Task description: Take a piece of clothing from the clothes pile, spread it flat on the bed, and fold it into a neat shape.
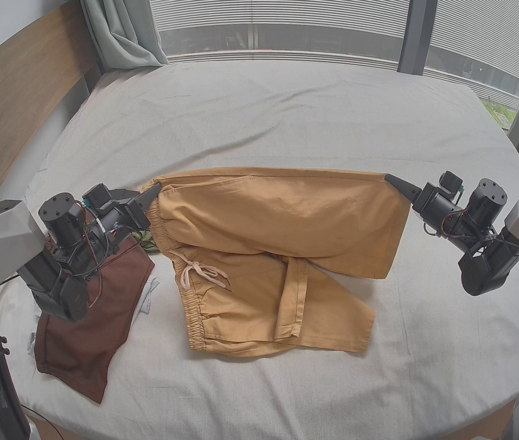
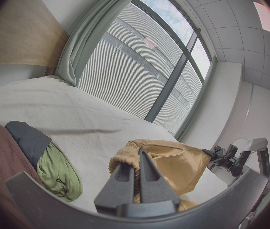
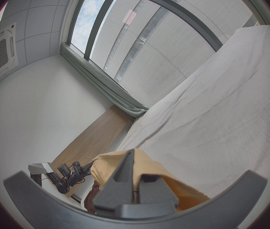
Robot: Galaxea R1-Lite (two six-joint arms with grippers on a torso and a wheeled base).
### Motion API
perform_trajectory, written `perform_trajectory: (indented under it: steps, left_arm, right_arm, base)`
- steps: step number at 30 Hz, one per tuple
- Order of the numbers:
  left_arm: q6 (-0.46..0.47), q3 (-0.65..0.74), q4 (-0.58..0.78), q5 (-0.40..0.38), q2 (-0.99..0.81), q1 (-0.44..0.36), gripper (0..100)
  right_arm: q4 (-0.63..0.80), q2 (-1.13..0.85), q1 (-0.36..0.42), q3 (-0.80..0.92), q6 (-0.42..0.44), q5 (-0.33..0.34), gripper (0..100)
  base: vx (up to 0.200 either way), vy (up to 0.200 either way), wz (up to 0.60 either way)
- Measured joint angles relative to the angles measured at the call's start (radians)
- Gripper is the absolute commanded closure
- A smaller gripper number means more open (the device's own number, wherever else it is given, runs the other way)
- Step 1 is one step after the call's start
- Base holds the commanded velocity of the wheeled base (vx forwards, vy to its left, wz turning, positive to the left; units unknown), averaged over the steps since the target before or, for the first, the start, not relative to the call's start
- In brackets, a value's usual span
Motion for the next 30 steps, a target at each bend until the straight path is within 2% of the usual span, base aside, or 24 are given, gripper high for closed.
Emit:
perform_trajectory:
  steps: [5, 11, 30]
  left_arm:
    - [-0.033, -0.056, 0.0, 0.029, 0.039, -0.006, 100]
    - [-0.052, -0.096, 0.0, 0.033, 0.083, -0.007, 100]
    - [-0.2, -0.229, 0.0, 0.064, 0.181, -0.005, 100]
  right_arm:
    - [0.001, 0.053, 0.0, -0.069, 0.0, 0.0, 100]
    - [0.002, 0.102, -0.001, -0.142, 0.0, 0.0, 100]
    - [0.014, 0.244, 0.001, -0.365, 0.029, -0.001, 100]
  base:
    - [0.0, 0.0, 0.0]
    - [0.0, 0.0, 0.0]
    - [0.0, 0.0, 0.0]
